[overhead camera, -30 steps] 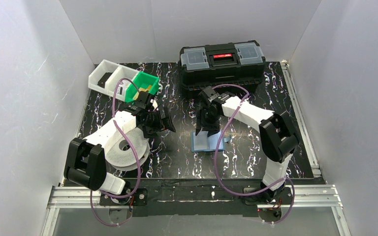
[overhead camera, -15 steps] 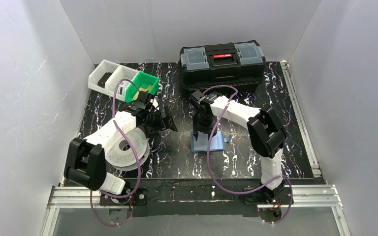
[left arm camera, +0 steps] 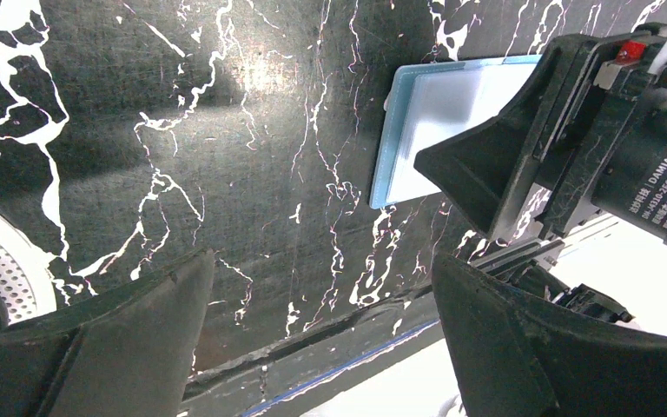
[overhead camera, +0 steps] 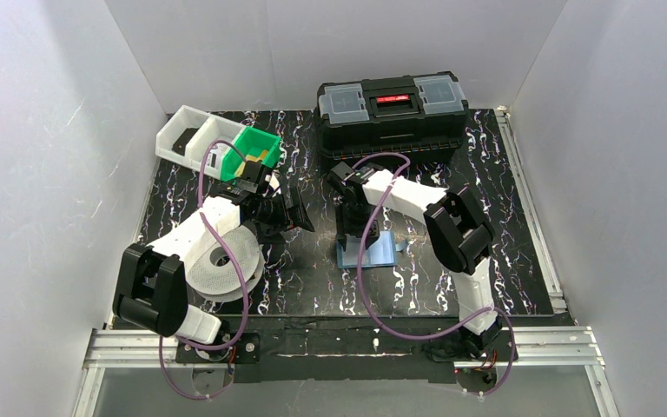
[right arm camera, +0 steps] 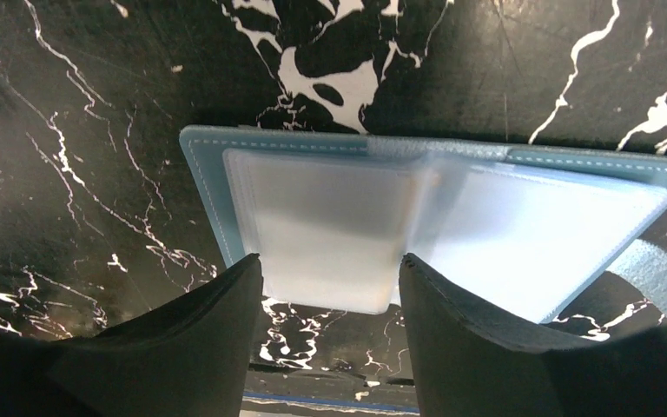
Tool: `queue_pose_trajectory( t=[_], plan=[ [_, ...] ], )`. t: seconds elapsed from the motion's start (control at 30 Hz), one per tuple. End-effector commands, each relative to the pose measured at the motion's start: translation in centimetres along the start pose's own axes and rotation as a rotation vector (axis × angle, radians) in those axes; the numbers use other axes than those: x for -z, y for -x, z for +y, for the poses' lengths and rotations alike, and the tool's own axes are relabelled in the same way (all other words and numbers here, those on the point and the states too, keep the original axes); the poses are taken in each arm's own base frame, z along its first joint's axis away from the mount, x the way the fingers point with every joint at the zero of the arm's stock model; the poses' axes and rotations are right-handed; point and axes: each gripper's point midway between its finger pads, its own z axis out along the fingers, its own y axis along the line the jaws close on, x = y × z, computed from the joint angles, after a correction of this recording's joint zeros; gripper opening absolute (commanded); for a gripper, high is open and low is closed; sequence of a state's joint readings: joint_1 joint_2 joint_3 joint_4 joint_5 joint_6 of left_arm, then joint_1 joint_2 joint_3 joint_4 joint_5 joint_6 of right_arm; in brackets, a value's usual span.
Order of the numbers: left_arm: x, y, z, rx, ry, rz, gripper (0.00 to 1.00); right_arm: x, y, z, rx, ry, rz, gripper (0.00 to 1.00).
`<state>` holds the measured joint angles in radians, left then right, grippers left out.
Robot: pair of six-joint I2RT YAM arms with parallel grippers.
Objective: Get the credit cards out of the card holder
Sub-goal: Remove the credit card from the card holder.
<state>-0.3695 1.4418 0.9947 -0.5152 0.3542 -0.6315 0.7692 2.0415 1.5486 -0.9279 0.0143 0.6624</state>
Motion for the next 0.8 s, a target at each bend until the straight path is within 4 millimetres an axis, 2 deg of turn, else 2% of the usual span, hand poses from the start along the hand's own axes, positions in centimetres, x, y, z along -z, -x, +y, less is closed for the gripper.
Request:
queue_pose_trajectory(
  t=[0.0, 0.23, 0.37, 0.77],
  plan=[
    [0.3, -0.7, -0.1, 0.014, -0.015, 0.015, 0.95, -0.4, 0.1, -0.1, 0.021, -0.035, 0.016, 0.65],
    [0.2, -0.7, -0.1, 0.023, -0.019, 0.021, 0.94, -1.6, -0.7, -0.6, 0.024, -0.049, 0.053, 0.53],
    [0.0, -0.9, -0.2, 0.032, -0.026, 0.035, 0.92, -2.0, -1.1, -0.6, 0.017, -0.023, 0.065, 0.42],
    [-1.5, -2.0, -1.6, 0.021, -0.053, 0.107, 0.73, -2.9, -1.9, -1.1, -0.053, 0.139, 0.137, 0.17]
  ],
)
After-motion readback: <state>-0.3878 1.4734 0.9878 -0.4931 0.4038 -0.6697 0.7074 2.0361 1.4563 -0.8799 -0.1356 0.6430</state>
